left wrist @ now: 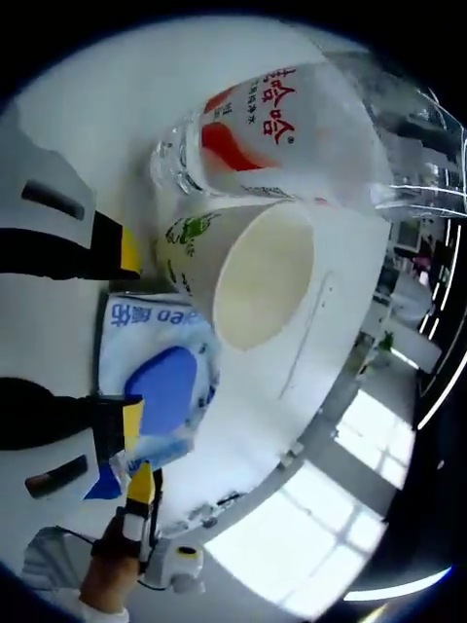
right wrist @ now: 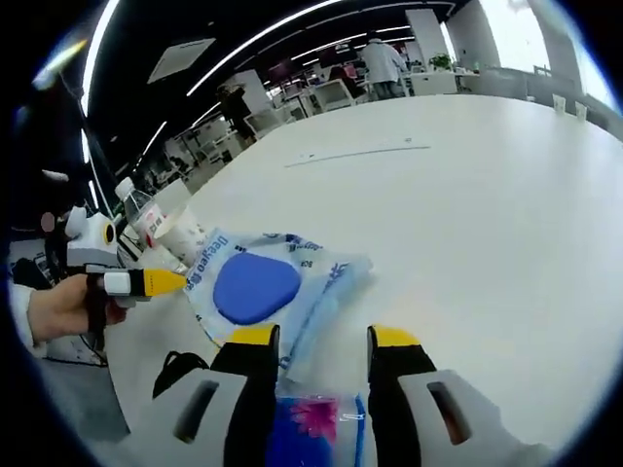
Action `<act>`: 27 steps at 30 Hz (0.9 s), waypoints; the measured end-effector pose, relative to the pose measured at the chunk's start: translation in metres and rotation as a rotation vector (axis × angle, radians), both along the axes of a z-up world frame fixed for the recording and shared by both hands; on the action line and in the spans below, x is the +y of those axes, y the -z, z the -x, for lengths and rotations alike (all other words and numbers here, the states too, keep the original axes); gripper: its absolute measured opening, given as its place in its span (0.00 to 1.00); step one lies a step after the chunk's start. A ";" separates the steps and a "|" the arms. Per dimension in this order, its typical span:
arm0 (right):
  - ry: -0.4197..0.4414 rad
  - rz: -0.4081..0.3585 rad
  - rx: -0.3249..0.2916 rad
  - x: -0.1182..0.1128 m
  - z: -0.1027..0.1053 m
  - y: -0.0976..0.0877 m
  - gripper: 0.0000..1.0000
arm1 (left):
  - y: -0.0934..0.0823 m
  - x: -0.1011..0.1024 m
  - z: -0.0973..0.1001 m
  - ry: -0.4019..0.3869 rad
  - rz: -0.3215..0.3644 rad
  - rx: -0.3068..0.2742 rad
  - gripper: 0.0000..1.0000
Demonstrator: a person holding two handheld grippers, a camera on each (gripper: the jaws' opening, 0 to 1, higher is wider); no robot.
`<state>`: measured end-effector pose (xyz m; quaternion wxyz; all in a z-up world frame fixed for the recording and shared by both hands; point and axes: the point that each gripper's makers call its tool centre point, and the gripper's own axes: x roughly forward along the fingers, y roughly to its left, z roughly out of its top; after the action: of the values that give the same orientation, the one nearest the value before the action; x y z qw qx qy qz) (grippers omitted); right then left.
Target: Arrange the tabletop items into an orderly group along one side of the table until the central work area is clear of visible clutter.
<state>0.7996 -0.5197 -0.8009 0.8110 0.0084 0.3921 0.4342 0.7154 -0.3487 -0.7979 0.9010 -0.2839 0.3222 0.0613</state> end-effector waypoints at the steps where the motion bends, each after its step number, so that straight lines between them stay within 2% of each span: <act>1: -0.002 0.002 0.001 0.000 0.001 -0.001 0.28 | 0.001 0.001 0.001 -0.012 0.001 0.002 0.32; 5: 0.007 -0.011 0.001 0.000 -0.002 -0.002 0.24 | 0.003 0.003 0.003 -0.050 -0.002 0.013 0.22; 9: -0.016 0.015 -0.015 0.001 0.000 0.000 0.13 | 0.009 0.011 0.003 -0.042 -0.037 0.024 0.04; 11: -0.022 0.005 -0.019 0.002 -0.001 -0.001 0.06 | 0.009 0.010 0.002 -0.042 -0.032 0.017 0.02; 14: -0.028 0.009 -0.046 0.003 -0.004 -0.003 0.04 | 0.005 0.007 0.000 -0.038 -0.058 0.003 0.00; 17: -0.067 0.011 -0.113 0.006 -0.004 -0.011 0.00 | -0.003 0.001 -0.001 -0.024 -0.090 -0.012 0.00; 19: -0.082 0.031 -0.148 0.006 -0.006 -0.013 0.00 | -0.008 0.001 -0.003 -0.019 -0.118 -0.030 0.00; 23: -0.073 0.003 -0.191 0.008 -0.020 -0.020 0.00 | -0.020 -0.003 -0.004 -0.014 -0.161 -0.061 0.00; 27: -0.087 0.001 -0.204 0.013 -0.026 -0.022 0.00 | -0.017 0.003 -0.005 -0.021 -0.169 -0.061 0.00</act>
<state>0.8259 -0.5068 -0.7790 0.8269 -0.0533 0.3080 0.4675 0.7203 -0.3456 -0.7811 0.9305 -0.2117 0.2853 0.0892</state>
